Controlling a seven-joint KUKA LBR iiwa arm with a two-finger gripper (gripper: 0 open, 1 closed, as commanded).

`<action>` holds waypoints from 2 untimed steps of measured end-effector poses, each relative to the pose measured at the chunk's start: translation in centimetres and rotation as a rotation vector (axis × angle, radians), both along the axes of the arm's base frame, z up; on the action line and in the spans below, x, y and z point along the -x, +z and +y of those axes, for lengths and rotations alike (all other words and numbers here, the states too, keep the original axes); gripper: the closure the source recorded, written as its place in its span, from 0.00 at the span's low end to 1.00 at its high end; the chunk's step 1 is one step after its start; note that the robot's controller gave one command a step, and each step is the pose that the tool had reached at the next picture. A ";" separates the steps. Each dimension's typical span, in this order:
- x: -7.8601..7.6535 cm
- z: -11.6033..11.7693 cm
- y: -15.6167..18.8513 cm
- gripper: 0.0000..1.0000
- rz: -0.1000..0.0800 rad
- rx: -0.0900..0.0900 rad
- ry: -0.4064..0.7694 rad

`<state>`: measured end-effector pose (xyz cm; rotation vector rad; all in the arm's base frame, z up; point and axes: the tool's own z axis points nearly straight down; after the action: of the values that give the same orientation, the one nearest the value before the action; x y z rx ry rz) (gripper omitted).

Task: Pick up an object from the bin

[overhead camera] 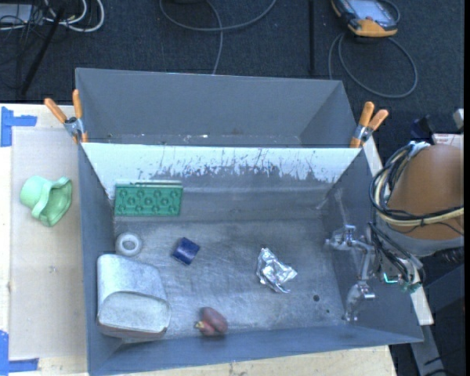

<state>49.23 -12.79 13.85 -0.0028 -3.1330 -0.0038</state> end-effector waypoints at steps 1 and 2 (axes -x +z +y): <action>-1.5 -1.1 10.1 0.00 -0.018 0.005 0.015; -0.1 2.3 -6.8 0.00 -0.022 0.003 0.138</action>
Offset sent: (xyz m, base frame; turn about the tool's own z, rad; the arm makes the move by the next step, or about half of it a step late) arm 0.0126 -0.0116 0.0968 -0.0171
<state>49.34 -10.50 7.06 0.2147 -3.1472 0.0016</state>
